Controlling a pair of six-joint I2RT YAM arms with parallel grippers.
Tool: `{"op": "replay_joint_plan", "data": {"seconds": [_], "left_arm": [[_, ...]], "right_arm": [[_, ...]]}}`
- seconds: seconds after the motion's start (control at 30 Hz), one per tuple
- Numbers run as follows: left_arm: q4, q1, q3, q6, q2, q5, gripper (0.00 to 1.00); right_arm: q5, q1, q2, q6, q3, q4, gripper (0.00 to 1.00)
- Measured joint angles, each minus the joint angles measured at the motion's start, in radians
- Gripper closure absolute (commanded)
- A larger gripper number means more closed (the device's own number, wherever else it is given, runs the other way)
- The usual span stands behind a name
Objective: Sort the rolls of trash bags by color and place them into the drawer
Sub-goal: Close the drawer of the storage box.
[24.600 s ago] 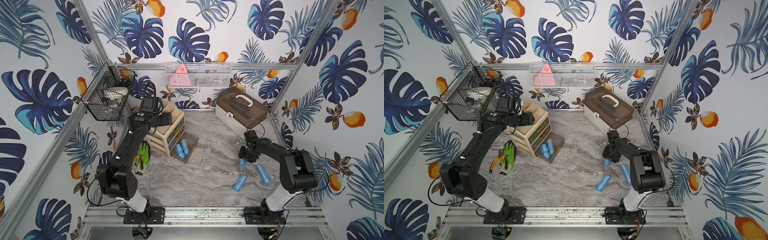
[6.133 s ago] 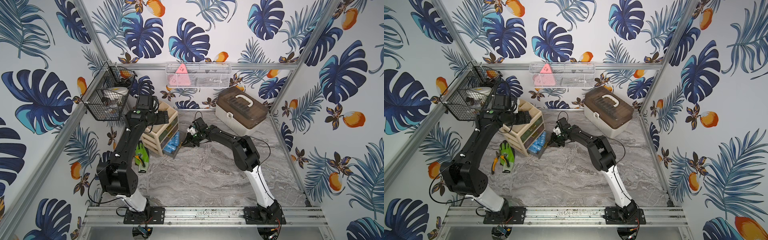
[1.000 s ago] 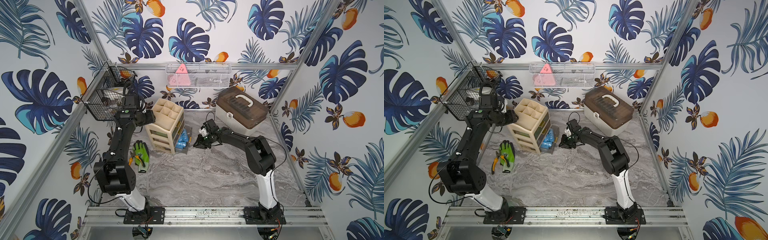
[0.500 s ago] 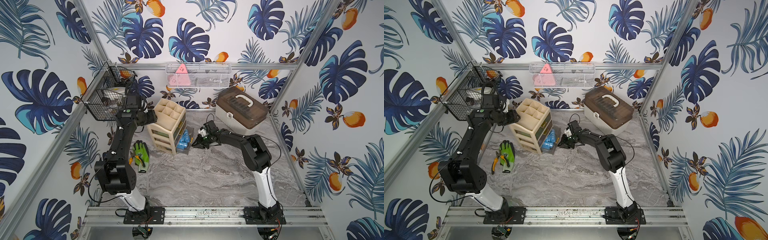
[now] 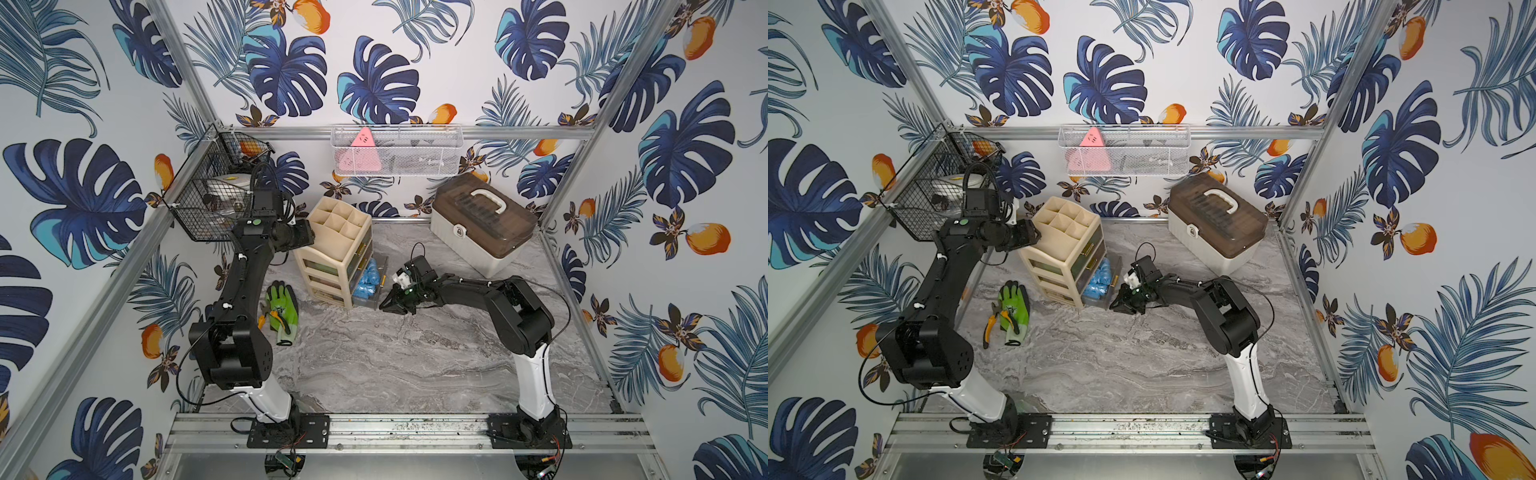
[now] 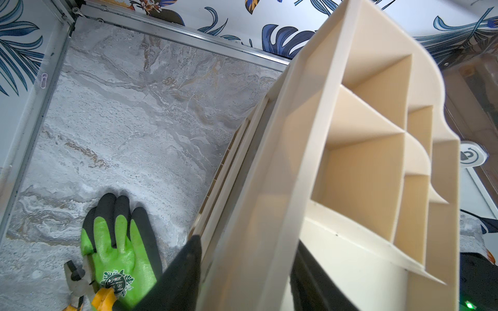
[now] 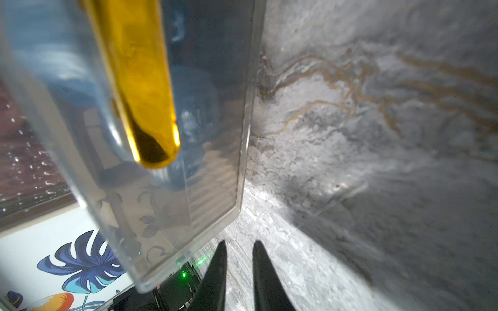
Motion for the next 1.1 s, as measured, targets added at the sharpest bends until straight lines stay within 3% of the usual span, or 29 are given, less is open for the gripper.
{"op": "replay_joint_plan", "data": {"seconds": [0.2, 0.37, 0.8, 1.1], "left_arm": [[0.011, -0.001, -0.008, -0.002, -0.003, 0.002, 0.47], [0.026, -0.007, -0.013, -0.002, -0.003, 0.013, 0.47], [0.026, -0.007, -0.013, -0.002, -0.004, 0.014, 0.46], [0.018, -0.022, -0.008, -0.002, -0.003, 0.014, 0.46]], "right_arm": [[0.029, 0.036, 0.068, 0.013, 0.136, -0.086, 0.79], [0.003, 0.090, 0.110, 0.014, 0.227, -0.055, 0.79], [0.027, -0.013, 0.049, -0.045, 0.158, -0.093, 0.79], [0.021, -0.010, 0.169, -0.049, 0.351, -0.110, 0.79]]}}
